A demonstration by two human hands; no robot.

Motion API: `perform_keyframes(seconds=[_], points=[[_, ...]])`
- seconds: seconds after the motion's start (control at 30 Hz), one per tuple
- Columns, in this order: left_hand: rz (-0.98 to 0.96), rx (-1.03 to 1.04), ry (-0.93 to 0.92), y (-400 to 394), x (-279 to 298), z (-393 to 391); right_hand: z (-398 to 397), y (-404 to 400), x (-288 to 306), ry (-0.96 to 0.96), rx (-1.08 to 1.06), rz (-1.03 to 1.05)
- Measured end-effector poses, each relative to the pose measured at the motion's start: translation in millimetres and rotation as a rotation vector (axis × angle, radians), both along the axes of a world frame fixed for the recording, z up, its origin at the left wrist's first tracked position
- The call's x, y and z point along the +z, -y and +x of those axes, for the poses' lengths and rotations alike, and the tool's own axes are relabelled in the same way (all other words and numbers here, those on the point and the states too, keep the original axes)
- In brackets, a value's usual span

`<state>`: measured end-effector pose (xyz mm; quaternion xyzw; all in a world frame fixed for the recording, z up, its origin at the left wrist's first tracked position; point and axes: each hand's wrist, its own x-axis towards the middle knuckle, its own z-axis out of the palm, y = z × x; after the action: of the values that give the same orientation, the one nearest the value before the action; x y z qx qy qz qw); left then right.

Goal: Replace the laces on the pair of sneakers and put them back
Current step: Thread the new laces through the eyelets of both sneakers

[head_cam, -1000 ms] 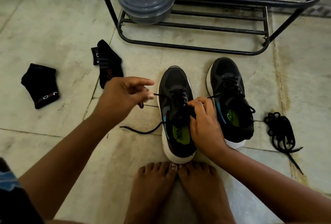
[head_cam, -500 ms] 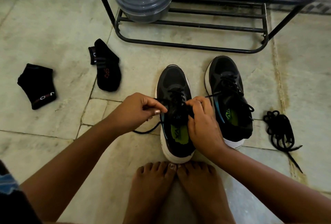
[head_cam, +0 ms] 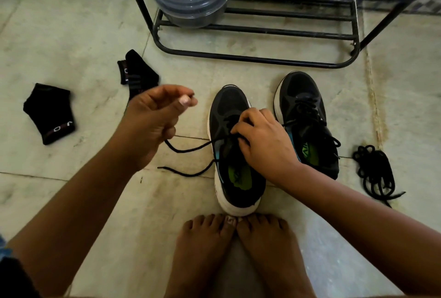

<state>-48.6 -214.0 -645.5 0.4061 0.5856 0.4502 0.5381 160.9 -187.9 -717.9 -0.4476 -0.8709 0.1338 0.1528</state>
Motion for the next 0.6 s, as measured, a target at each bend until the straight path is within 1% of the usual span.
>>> perform_keyframes(seconds=[0.03, 0.07, 0.1, 0.13, 0.17, 0.2, 0.23, 0.27, 0.3, 0.33, 0.37, 0.4, 0.47, 0.5, 0.53, 0.57, 0.6], points=[[0.04, -0.109, -0.118, 12, -10, 7, 1, 0, 0, -0.044, -0.015, 0.001], [-0.006, -0.172, -0.391, 37, -25, 0, 2, 1, 0, -0.096, -0.033, -0.016], [-0.177, -0.214, -0.516, 74, -56, 12, 3, 3, 2, -0.154, -0.053, -0.063], [-0.288, -0.221, -0.582, 102, -90, 29, 5, 5, 4, -0.215, -0.072, -0.139], [-0.364, -0.277, -0.681, 127, -120, 43, 8, 6, 6, -0.279, -0.085, -0.222], [-0.359, -0.382, -0.7, 140, -140, 54, 12, 8, 10, -0.34, -0.09, -0.293], [-0.391, -0.446, -0.684, 145, -143, 57, 17, 10, 14, -0.393, -0.086, -0.338], [-0.409, -0.484, -0.642, 134, -135, 44, 22, 11, 18, -0.433, -0.07, -0.36], [-0.406, -0.539, -0.65, 141, -129, 56, 27, 13, 21, -0.457, -0.047, -0.374], [-0.326, -0.522, -0.736, 138, -145, 49, 32, 15, 24, -0.465, -0.02, -0.389], [-0.32, -0.474, -0.682, 123, -164, 28, 35, 16, 25, -0.448, 0.008, -0.406], [-0.278, -0.445, -0.666, 103, -173, 7, 38, 18, 25, -0.41, 0.034, -0.418], [-0.138, -0.389, -0.83, 49, -150, -20, 38, 22, 22, -0.315, 0.078, -0.416], [0.015, -0.395, -0.939, 37, -129, -16, 37, 24, 21, -0.287, 0.092, -0.409], [0.038, -0.263, -0.849, 22, -107, -9, 35, 24, 21, -0.277, 0.097, -0.407], [0.052, -0.189, -0.737, 13, -81, -6, 34, 24, 22, -0.282, 0.096, -0.41], [0.08, -0.199, -0.693, 4, -61, -2, 33, 23, 23, -0.296, 0.092, -0.414]])
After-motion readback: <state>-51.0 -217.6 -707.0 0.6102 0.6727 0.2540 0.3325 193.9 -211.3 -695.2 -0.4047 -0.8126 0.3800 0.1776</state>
